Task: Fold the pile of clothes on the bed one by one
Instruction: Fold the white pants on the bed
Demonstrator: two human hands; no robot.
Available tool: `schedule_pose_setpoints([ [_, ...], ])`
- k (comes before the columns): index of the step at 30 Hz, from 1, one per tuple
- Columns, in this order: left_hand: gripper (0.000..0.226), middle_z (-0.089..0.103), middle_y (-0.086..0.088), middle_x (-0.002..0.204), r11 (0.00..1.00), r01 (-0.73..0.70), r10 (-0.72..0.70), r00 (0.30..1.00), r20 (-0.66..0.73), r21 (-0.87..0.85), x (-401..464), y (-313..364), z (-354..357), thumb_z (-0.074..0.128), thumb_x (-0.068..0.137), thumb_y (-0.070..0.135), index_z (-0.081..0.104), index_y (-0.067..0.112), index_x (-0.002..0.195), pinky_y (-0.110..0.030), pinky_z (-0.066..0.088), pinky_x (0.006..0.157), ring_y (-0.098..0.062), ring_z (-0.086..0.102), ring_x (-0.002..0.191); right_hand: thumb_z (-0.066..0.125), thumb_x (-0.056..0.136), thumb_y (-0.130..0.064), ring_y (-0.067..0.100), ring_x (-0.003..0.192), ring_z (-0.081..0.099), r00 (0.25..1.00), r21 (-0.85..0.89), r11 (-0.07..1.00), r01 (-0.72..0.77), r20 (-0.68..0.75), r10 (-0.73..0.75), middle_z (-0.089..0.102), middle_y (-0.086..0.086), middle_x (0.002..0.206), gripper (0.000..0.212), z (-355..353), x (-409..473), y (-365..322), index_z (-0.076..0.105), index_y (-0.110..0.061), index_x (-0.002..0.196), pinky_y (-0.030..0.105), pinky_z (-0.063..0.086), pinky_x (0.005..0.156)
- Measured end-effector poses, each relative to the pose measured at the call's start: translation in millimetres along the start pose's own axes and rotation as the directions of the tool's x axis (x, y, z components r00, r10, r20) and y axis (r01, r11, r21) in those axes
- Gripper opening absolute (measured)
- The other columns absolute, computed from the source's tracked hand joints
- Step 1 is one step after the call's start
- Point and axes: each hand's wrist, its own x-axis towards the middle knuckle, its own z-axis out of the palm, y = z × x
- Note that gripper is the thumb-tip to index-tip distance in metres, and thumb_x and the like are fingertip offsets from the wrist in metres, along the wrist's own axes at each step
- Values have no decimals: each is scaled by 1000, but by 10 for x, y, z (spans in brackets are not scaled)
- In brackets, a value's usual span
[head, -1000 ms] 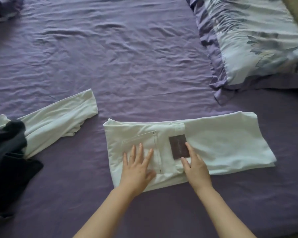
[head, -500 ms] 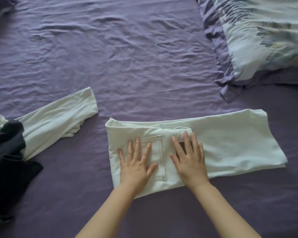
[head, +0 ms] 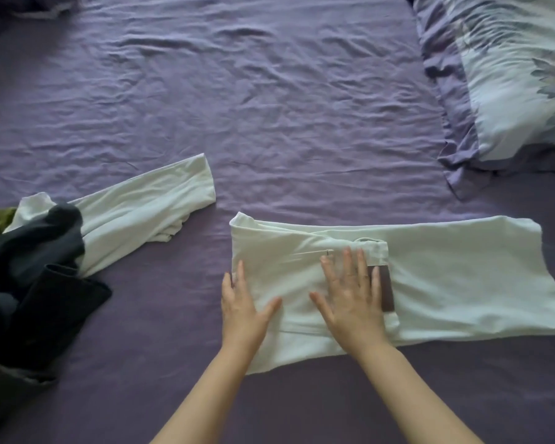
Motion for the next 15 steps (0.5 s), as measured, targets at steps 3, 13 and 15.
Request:
schedule_pose_setpoints([
  [3, 87, 38, -3, 142, 891, 214, -220, 975, 33, -400, 47, 87, -137, 65, 85, 39, 9, 29, 151, -28, 31, 99, -19, 38, 133, 25, 91, -63, 17, 145, -15, 992, 211, 977, 28, 117, -54, -15, -4, 156, 67, 31, -115, -338, 1, -36, 148, 41, -5, 118],
  [13, 69, 71, -1, 110, 707, 101, 145, 948, 283, -700, -386, 914, -503, 28, 75, 76, 65, 32, 115, -20, 52, 70, -12, 68, 90, 58, 87, -42, 4, 137, 28, 996, 550, 833, 49, -86, -2, 30, -14, 151, 76, -761, -342, -831, 12, -41, 147, 28, 34, 109],
  [15, 72, 71, 0, 109, 722, 62, 225, 921, 318, -690, -482, 1123, -458, 26, 75, 73, 60, 30, 122, -18, 51, 71, -10, 68, 88, 59, 87, -33, 2, 132, 33, 988, 512, 858, 40, -150, 43, 32, -15, 148, 77, -943, -363, -702, 12, -42, 147, 20, 37, 102],
])
